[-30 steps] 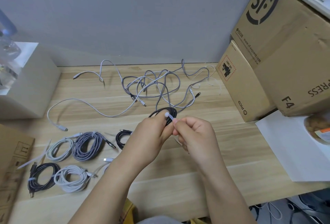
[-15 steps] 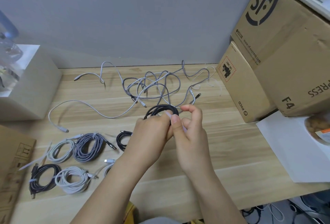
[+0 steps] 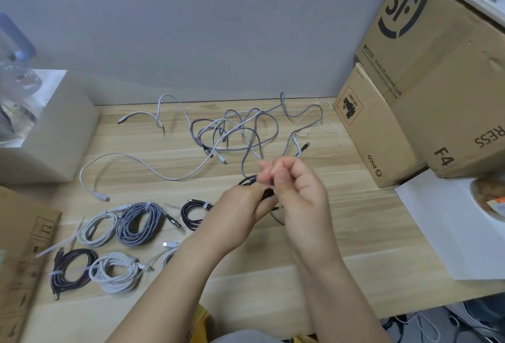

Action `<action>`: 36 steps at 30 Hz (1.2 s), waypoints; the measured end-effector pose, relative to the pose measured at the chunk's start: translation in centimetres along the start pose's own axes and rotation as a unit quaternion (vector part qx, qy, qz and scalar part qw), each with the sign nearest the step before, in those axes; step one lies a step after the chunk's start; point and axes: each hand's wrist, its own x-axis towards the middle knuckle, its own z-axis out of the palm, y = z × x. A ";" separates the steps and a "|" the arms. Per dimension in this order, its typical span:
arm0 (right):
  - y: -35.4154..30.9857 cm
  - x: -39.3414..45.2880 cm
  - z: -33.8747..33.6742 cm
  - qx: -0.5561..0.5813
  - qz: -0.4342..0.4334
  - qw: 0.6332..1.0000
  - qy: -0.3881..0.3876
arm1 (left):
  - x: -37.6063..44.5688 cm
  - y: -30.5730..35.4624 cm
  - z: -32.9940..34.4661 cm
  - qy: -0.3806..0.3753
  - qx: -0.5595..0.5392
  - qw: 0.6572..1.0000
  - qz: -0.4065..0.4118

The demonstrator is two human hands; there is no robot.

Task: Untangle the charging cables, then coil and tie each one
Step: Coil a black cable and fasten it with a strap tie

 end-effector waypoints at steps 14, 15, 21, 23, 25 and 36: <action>0.7 0.5 -1.6 0.087 0.176 0.978 -0.068 | 0.4 -2.1 -1.8 0.096 -0.189 0.972 -0.100; 0.9 0.6 -1.5 0.069 0.191 0.977 -0.064 | 0.3 -1.9 -1.7 0.107 -0.139 0.980 -0.088; 2.8 0.9 -1.8 -0.069 0.191 0.978 -0.038 | 0.0 -0.4 -0.8 0.085 -0.010 0.995 -0.051; 3.3 0.9 -2.4 -0.158 0.152 0.974 -0.065 | 0.0 -0.3 -0.7 0.092 -0.011 0.994 -0.055; 3.7 0.9 -2.6 -0.206 0.126 0.964 -0.111 | 0.2 -0.2 -0.8 0.100 -0.007 0.993 -0.056; 4.4 0.8 -2.5 -0.495 0.031 0.842 -0.212 | 0.1 0.1 -0.6 0.064 0.060 0.996 -0.018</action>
